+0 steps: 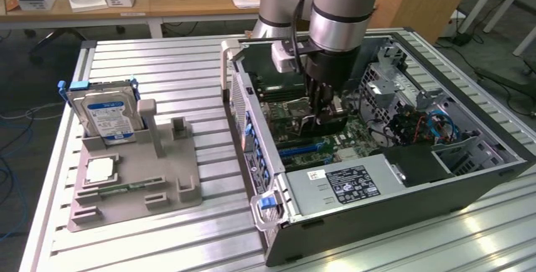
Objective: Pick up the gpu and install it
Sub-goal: 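Insert the gpu into the slot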
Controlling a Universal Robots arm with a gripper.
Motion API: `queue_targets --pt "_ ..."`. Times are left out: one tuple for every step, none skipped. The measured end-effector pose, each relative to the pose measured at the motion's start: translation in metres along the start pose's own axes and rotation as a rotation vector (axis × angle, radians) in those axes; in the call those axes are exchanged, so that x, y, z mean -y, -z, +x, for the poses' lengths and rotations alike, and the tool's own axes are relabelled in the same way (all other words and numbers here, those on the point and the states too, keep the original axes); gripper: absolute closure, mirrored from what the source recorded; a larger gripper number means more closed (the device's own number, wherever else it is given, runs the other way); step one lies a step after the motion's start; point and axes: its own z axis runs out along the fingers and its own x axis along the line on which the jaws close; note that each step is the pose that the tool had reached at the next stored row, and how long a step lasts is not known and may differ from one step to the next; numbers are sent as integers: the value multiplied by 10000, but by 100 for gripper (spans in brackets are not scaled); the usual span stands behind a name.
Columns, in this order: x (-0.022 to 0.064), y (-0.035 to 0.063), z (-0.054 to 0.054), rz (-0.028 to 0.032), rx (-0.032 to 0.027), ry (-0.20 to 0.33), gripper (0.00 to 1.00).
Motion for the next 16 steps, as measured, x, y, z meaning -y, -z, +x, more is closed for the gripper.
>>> queue_targets --pt "-2 -13 0 0 0 0 74" --pt "-3 -24 1 0 -1 0 74" --pt "-4 -36 1 1 0 0 74" --pt "-6 -48 2 -1 -2 0 74" --pt "-7 -60 2 0 -1 0 74" --pt "-8 -72 3 0 0 0 74" --pt "-10 -84 3 1 1 0 74" --pt "-11 -97 5 1 0 0 74" --pt "-13 -109 5 1 1 -1 74" --pt "-13 -113 6 1 0 -2 74" --pt "-13 -113 6 -1 -2 -1 74" --pt "-13 -113 6 -1 -2 -1 74" --pt "-13 -113 6 -1 -2 0 74" --pt "-13 -113 6 0 0 0 74" --pt "-13 -113 6 0 0 0 74" --pt "-7 -114 6 1 2 3 74"
